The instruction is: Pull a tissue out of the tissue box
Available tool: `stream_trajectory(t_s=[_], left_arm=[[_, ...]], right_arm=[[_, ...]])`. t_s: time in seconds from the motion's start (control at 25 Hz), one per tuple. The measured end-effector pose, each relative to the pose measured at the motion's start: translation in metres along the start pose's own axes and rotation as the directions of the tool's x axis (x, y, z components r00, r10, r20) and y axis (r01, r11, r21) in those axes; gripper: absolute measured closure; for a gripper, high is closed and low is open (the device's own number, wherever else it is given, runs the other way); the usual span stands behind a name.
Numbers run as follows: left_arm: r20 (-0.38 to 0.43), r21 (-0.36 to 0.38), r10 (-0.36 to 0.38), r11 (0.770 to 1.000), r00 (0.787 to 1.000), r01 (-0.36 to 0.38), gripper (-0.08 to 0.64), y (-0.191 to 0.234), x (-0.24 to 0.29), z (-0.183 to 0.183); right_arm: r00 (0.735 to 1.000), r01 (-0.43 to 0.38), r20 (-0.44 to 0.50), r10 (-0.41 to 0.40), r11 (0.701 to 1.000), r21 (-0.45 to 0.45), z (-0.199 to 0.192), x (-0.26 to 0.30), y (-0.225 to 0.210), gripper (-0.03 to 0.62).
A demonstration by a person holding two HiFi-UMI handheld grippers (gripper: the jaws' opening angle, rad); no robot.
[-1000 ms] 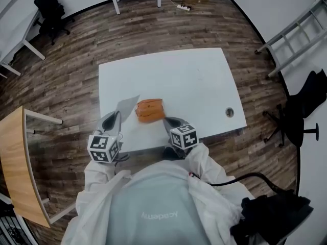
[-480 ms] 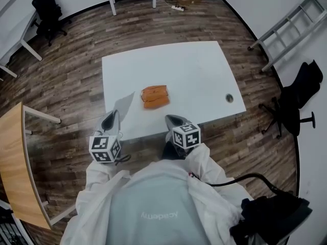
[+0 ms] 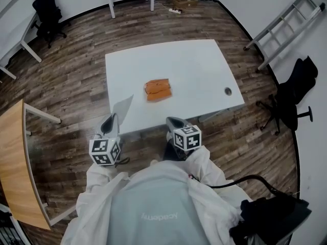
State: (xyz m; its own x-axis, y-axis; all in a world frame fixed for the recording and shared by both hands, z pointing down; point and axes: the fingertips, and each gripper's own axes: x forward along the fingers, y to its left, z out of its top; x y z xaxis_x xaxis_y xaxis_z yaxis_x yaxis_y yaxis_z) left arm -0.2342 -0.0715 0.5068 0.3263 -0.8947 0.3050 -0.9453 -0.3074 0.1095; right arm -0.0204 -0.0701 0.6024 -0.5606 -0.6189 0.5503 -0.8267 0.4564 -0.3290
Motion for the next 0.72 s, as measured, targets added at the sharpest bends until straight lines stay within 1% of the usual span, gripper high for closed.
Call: stream_trajectory(t_s=[0.28, 0.6, 0.72], left_arm=[[0.015, 0.001, -0.012, 1.000, 1.000, 0.012, 0.558, -0.005, -0.019, -0.006], [0.009, -0.026, -0.013, 1.000, 1.000, 0.013, 0.558, -0.010, -0.034, -0.020], [0.005, -0.034, -0.017, 0.999, 1.000, 0.017, 0.558, -0.013, -0.038, -0.023]], right_arm=[[1.000, 0.018, 0.021, -0.017, 1.000, -0.004, -0.005, -0.014, 0.012, 0.591], [0.999, 0.041, 0.012, -0.041, 0.999, -0.005, -0.019, -0.033, 0.016, 0.591], [0.999, 0.037, 0.018, -0.037, 0.999, -0.008, -0.019, -0.039, 0.020, 0.591]])
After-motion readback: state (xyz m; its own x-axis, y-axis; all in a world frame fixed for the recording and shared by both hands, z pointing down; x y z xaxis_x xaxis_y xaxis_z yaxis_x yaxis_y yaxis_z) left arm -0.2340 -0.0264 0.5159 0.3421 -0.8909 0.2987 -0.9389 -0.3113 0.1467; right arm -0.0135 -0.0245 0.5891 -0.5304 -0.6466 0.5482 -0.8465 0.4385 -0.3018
